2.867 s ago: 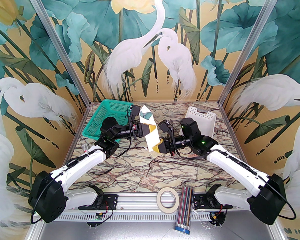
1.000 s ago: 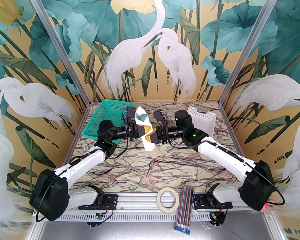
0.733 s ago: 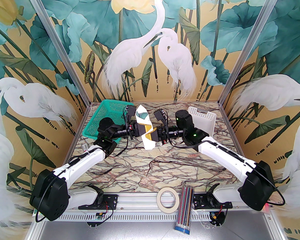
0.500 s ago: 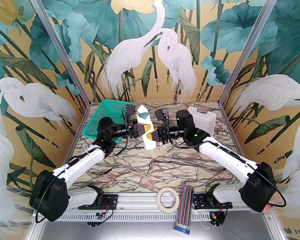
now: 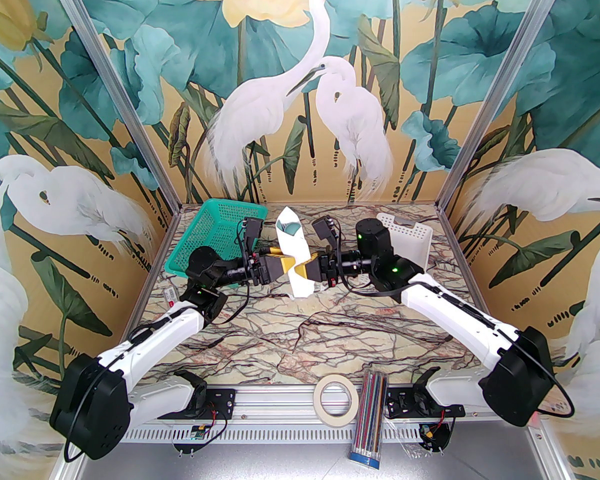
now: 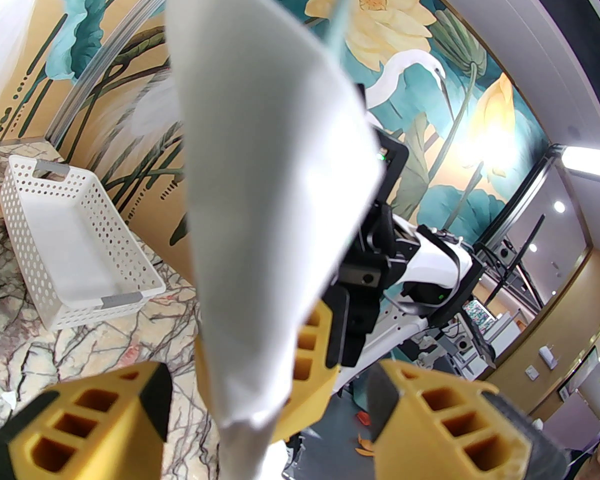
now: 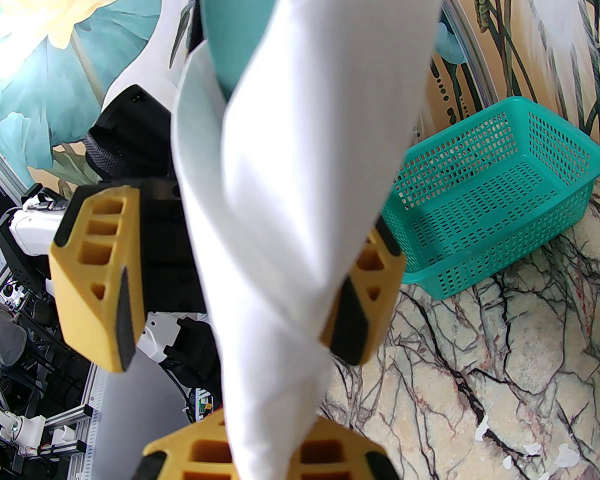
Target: Place the utensils on the paper napkin and roll it up
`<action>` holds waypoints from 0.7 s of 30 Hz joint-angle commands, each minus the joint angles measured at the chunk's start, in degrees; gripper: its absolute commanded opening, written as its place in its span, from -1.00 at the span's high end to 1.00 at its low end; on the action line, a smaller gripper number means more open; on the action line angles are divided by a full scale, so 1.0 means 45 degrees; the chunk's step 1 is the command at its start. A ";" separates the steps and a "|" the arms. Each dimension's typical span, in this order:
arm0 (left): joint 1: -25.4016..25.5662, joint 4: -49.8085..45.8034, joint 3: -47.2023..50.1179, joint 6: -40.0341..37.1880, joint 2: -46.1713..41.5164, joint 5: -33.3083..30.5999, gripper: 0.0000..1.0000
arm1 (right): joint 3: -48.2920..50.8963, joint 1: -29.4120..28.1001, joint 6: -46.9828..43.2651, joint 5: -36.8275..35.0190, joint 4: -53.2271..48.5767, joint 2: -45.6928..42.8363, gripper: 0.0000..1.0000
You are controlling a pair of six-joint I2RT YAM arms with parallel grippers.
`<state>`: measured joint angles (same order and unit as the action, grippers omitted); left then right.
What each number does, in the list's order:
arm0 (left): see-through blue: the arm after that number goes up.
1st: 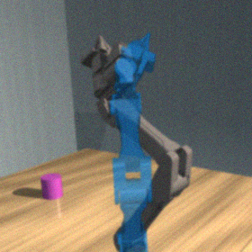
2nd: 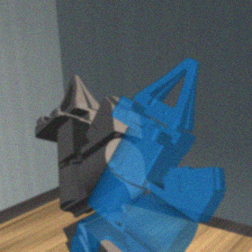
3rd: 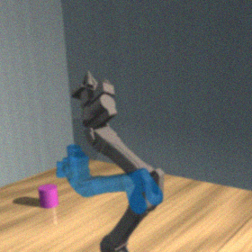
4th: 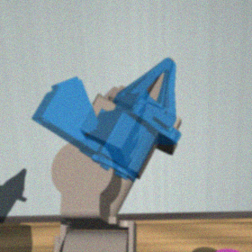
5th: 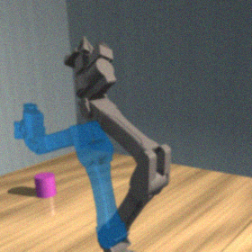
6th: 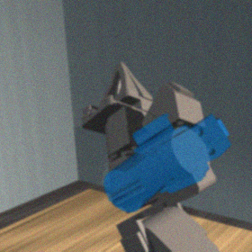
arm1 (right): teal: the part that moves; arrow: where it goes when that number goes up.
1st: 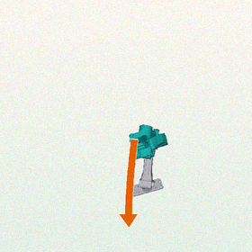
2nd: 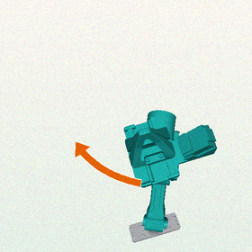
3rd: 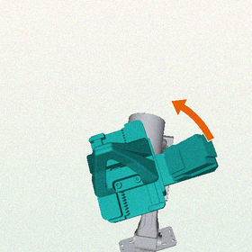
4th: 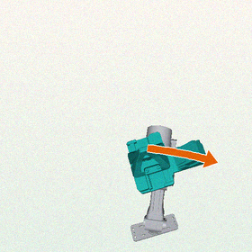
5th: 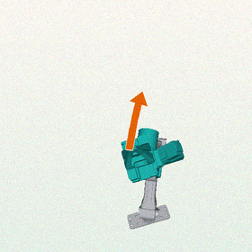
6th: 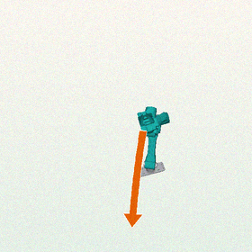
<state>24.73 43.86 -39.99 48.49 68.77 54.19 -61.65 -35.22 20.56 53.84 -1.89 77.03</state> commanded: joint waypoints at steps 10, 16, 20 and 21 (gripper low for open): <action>0.0520 0.2115 -0.0338 0.1016 0.1153 0.0515 -0.04 | -0.0226 -0.0326 -0.0364 0.0265 0.0299 0.0238 1.00; 0.0520 0.2051 -0.0314 0.0948 0.1145 0.0652 0.47 | -0.0188 -0.0317 -0.0549 -0.0005 0.0010 0.0091 1.00; 0.0522 0.1977 -0.0309 0.0802 0.1023 0.0653 0.60 | -0.0200 -0.0317 -0.0818 -0.0167 -0.0453 0.0030 1.00; 0.0520 0.1892 -0.0313 0.0740 0.0971 0.0652 0.62 | -0.0192 -0.0298 -0.0899 -0.0246 -0.0601 0.0005 1.00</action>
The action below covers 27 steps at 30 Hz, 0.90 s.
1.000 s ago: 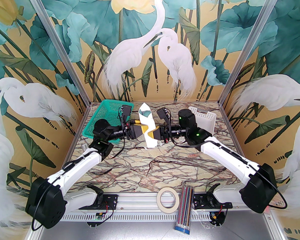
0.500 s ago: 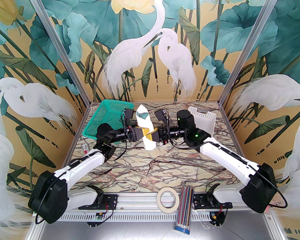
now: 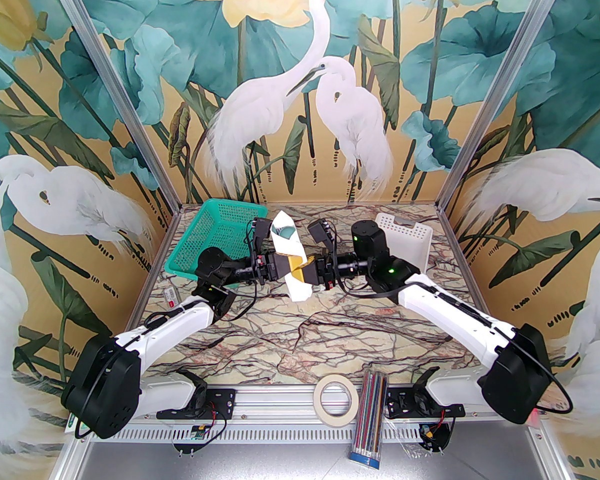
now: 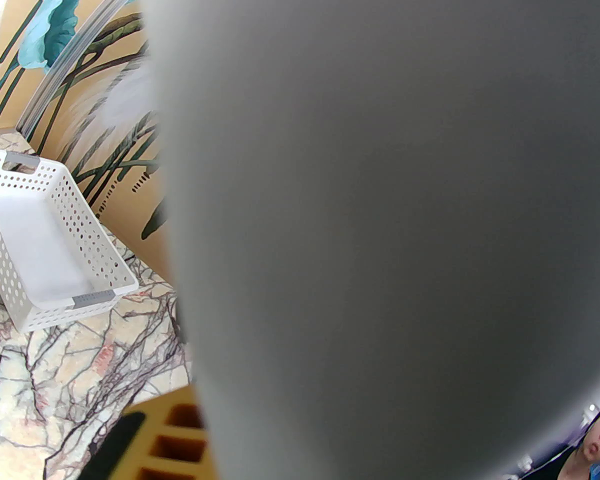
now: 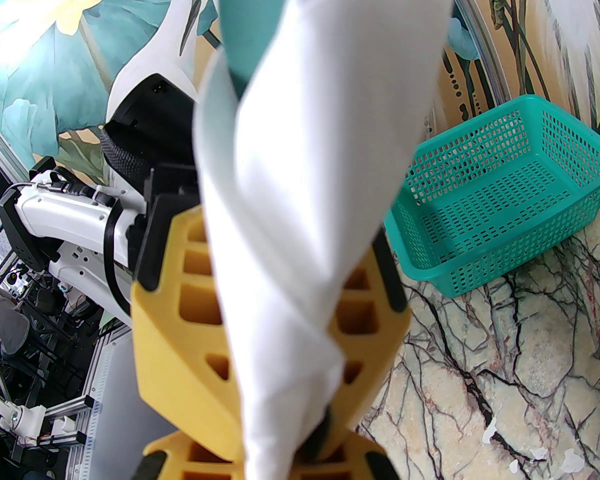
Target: Place the utensils on the paper napkin and roll it up
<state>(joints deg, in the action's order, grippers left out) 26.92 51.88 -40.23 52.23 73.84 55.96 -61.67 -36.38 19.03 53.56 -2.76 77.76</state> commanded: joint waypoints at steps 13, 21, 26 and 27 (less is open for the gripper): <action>0.0015 -0.0767 -0.0260 -0.0786 -0.0625 0.0083 0.71 | 0.0061 0.0030 -0.0498 -0.0229 -0.0578 -0.0331 1.00; -0.0150 -0.0969 -0.0355 -0.0898 -0.0740 0.0236 1.00 | 0.0298 0.0382 -0.0463 -0.0201 -0.0824 -0.0777 0.52; -0.0698 -0.2468 -0.0662 -0.1617 -0.1069 0.0818 1.00 | 0.0769 0.1134 -0.0615 -0.0413 -0.1269 -0.1737 -0.11; -0.0868 -0.3056 -0.0765 -0.1916 -0.1161 0.0947 1.00 | 0.0918 0.1361 -0.0639 -0.0481 -0.1360 -0.2035 -0.22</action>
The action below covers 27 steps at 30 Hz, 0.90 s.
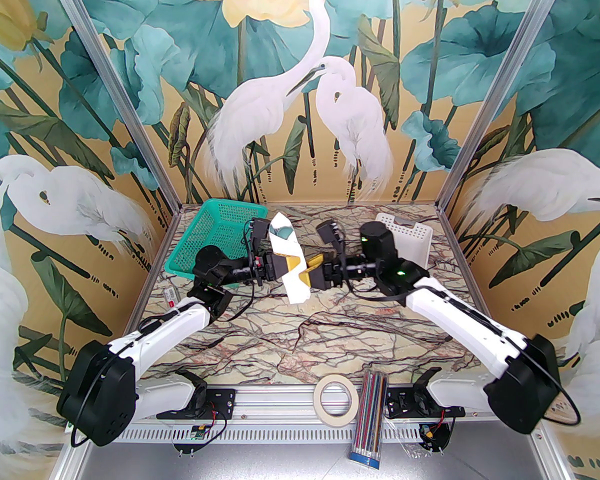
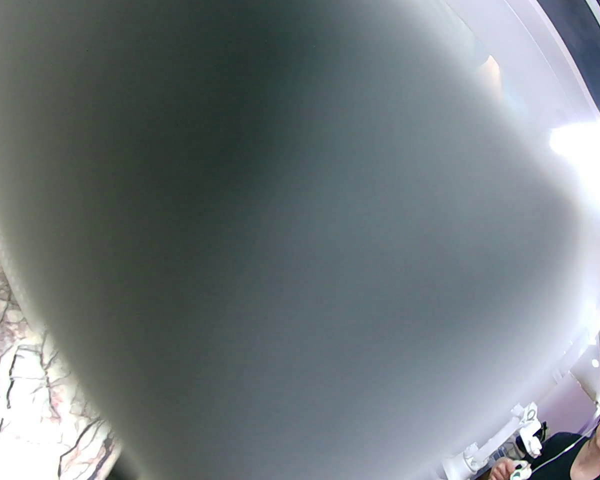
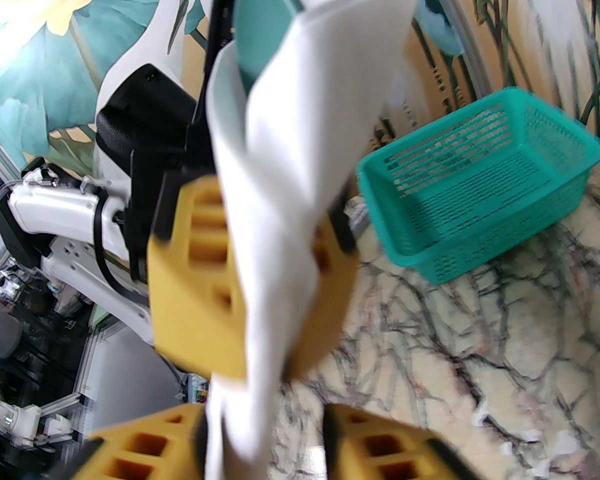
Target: Place the utensils on the paper napkin and roll it up
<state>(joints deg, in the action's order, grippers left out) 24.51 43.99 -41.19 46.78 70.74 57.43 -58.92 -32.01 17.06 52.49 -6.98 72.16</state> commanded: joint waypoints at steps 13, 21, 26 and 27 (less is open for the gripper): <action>-0.3553 -1.5790 -0.5367 -0.9681 -0.0095 0.1284 1.00 | 0.0719 0.4232 -0.0835 -0.3128 -0.3610 -0.2832 -0.63; -0.5644 -2.1083 -0.9280 -1.3455 0.3040 -0.0281 1.00 | 0.0635 0.5253 -0.1545 -0.3376 -0.4199 -0.2642 -0.79; -0.6374 -2.2542 -1.1291 -1.4559 0.5147 -0.2365 1.00 | 0.0565 0.5349 -0.1983 -0.3281 -0.4483 -0.2406 -0.87; -0.6600 -2.2790 -1.1626 -1.4676 0.5585 -0.2562 1.00 | 0.0583 0.5364 -0.2041 -0.3275 -0.4503 -0.2348 -0.88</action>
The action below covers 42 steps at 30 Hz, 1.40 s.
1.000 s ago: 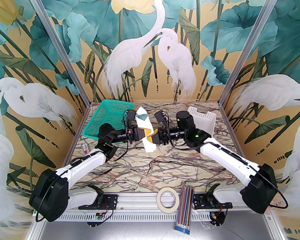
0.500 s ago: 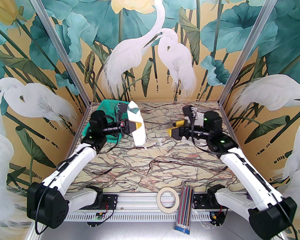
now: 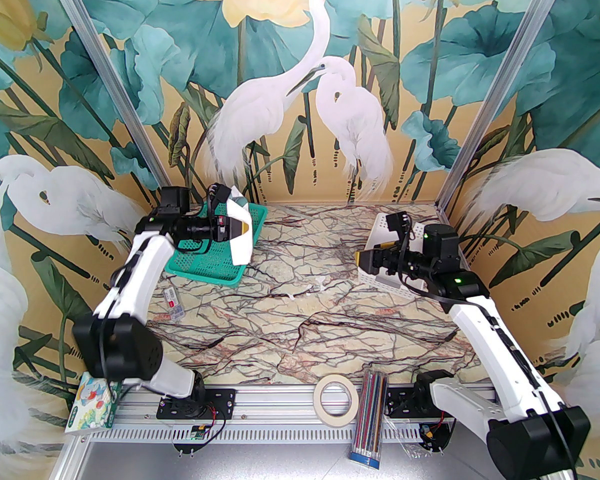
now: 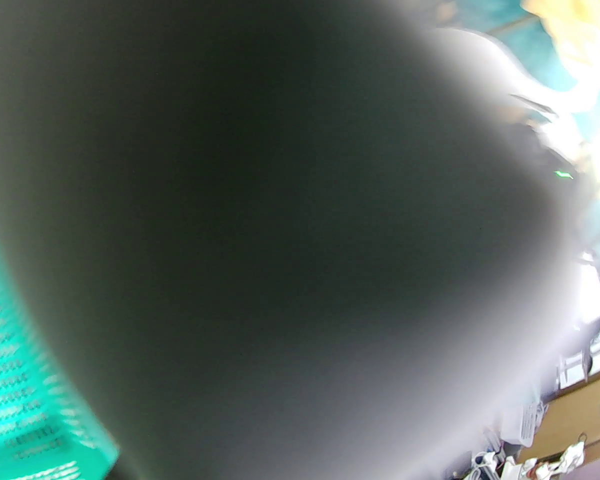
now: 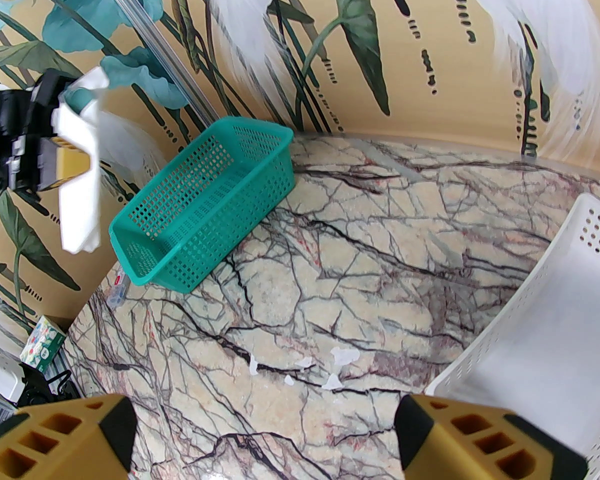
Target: Place the utensils on the paper napkin and roll it up
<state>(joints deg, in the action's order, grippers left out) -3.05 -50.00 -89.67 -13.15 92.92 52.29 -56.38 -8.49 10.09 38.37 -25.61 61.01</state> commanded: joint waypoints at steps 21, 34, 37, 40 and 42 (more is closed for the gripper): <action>-0.0913 -0.3204 -0.2938 -0.1879 0.5553 -0.5717 1.00 | 0.0771 0.0363 -0.0844 0.1575 0.0719 0.1349 -0.90; 0.0030 -0.5023 -0.6480 -0.2337 0.8716 -0.5438 1.00 | 0.0869 0.0423 -0.0953 0.1764 0.0665 0.0995 -0.90; 0.0129 -0.4976 -0.6424 -0.2283 0.9026 -0.5278 1.00 | 0.0949 0.0426 -0.0916 0.1710 0.0728 0.0939 -0.90; 0.0189 -0.4876 -0.6207 -0.2288 0.9216 -0.5110 1.00 | 0.0967 0.0436 -0.0902 0.1722 0.0715 0.0952 -0.90; 0.0189 -0.4960 -0.6170 -0.2321 0.9387 -0.4986 1.00 | 0.0946 0.0429 -0.0894 0.1754 0.0710 0.0973 -0.90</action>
<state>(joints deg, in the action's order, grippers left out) -2.42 -70.57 -117.49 -22.33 133.84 27.81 -52.62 -6.90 6.57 45.28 -23.09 66.24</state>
